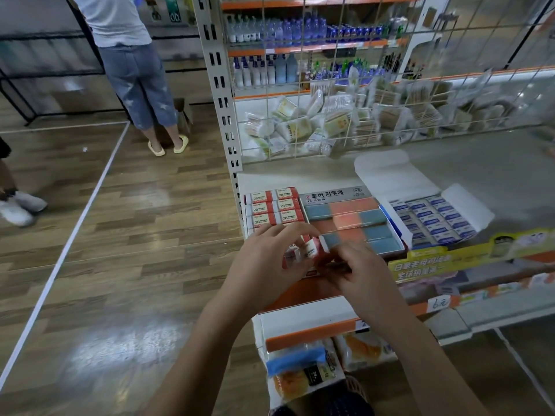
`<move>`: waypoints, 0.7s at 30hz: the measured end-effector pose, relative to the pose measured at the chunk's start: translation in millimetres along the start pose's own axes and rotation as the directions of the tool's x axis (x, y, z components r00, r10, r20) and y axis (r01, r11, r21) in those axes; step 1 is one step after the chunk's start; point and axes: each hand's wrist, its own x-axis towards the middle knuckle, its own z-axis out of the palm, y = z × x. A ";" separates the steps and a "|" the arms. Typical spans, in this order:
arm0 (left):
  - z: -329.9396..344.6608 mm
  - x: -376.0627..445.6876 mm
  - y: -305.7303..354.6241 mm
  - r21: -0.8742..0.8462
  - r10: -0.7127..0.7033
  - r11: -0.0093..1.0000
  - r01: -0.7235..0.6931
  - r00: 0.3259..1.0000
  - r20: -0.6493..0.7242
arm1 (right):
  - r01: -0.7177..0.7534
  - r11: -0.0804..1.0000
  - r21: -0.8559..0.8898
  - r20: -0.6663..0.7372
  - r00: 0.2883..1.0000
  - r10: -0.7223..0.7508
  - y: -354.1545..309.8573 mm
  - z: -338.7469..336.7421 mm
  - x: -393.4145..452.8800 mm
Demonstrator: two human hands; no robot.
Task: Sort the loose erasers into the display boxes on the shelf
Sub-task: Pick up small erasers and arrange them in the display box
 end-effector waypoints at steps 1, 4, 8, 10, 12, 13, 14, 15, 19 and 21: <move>1.2 0.5 -0.2 0.008 0.005 1.000 -0.005 1.000 -0.003 | 0.006 1.000 -0.007 0.001 1.000 -0.006 0.6 0.4 -0.2; 5.4 1.0 -3.2 0.052 0.017 0.998 -0.017 1.000 0.011 | 0.025 0.999 -0.027 -0.002 1.000 -0.025 2.2 0.6 -1.1; 4.0 0.9 -5.5 0.124 0.022 0.992 -0.026 0.999 0.038 | 0.054 0.998 -0.024 -0.032 0.998 -0.054 3.5 0.7 -1.1; 1.7 1.4 -4.5 0.156 0.020 0.987 -0.029 0.998 0.057 | 0.062 0.998 -0.017 -0.040 0.997 -0.063 4.5 1.6 -1.1; 0.1 1.8 -4.0 0.178 0.028 0.983 -0.039 0.998 0.063 | 0.075 0.997 -0.010 -0.046 0.996 -0.075 6.5 2.7 -0.8; -0.9 1.8 -3.6 0.184 0.033 0.982 -0.044 0.998 0.061 | 0.084 0.996 -0.003 -0.051 0.995 -0.085 7.7 3.4 -0.4; -1.9 1.5 -3.4 0.192 0.034 0.980 -0.045 0.997 0.063 | 0.093 0.996 0.003 -0.054 0.994 -0.092 8.9 4.0 -0.2; -3.2 1.2 -2.7 0.203 0.028 0.978 -0.042 0.997 0.073 | 0.098 0.995 0.006 -0.056 0.994 -0.098 9.8 4.5 0.3; -6.1 -0.2 -0.6 0.244 0.010 0.969 -0.039 0.993 0.121 | 0.134 0.991 0.010 -0.074 0.988 -0.133 13.2 5.9 0.6; -7.5 0.0 1.0 0.262 0.005 0.964 -0.042 0.991 0.137 | 0.148 0.989 0.018 -0.084 0.986 -0.147 14.1 6.2 0.0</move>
